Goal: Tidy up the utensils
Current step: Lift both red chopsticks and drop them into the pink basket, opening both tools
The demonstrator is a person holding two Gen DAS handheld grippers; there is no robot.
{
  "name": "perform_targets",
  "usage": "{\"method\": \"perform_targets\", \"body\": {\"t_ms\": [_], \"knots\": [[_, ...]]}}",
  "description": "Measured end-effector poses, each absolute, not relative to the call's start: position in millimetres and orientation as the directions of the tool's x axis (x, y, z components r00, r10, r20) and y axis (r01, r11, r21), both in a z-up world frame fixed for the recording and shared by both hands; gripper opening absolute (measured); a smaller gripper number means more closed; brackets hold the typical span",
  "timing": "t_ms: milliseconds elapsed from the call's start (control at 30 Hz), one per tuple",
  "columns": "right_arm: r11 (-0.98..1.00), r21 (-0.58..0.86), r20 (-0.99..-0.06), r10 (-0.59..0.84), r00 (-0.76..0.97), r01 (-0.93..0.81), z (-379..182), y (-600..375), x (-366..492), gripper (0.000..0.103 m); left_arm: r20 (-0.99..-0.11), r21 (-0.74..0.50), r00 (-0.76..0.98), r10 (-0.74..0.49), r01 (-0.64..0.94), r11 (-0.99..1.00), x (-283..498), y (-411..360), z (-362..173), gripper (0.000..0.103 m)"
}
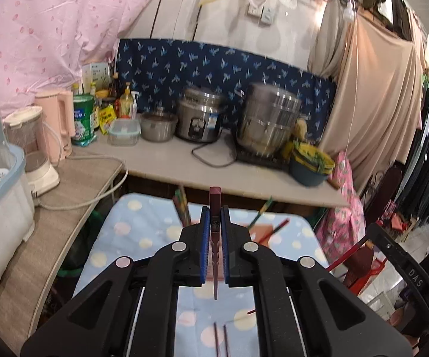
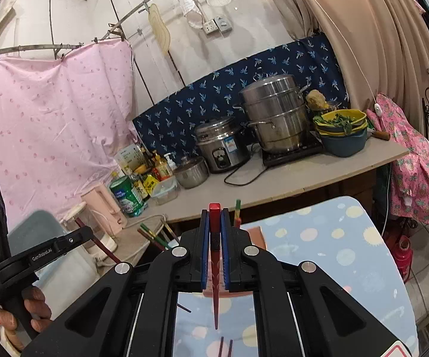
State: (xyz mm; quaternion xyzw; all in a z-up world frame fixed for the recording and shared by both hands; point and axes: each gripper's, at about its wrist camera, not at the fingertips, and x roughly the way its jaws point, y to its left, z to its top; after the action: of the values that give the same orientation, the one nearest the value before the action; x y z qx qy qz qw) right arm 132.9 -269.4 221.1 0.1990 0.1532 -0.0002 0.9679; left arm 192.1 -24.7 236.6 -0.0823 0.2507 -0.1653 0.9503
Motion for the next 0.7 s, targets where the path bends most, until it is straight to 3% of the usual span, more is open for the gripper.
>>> {"method": "perform_targets", "body": {"t_ms": [333, 700], "knots": [[0.908, 0.416, -0.211, 0.051, 0.976, 0.042, 260, -275, 200, 0.007, -0.325, -0.241, 0.885, -0.334, 0.264, 0.934, 237, -35, 285, 0.007], [0.912, 0.399, -0.319, 0.037, 0.947, 0.099, 216, -282, 246, 0.007, -0.410, -0.238, 0.859, -0.306, 0.223, 0.945, 283, -45, 245, 0.007]]}}
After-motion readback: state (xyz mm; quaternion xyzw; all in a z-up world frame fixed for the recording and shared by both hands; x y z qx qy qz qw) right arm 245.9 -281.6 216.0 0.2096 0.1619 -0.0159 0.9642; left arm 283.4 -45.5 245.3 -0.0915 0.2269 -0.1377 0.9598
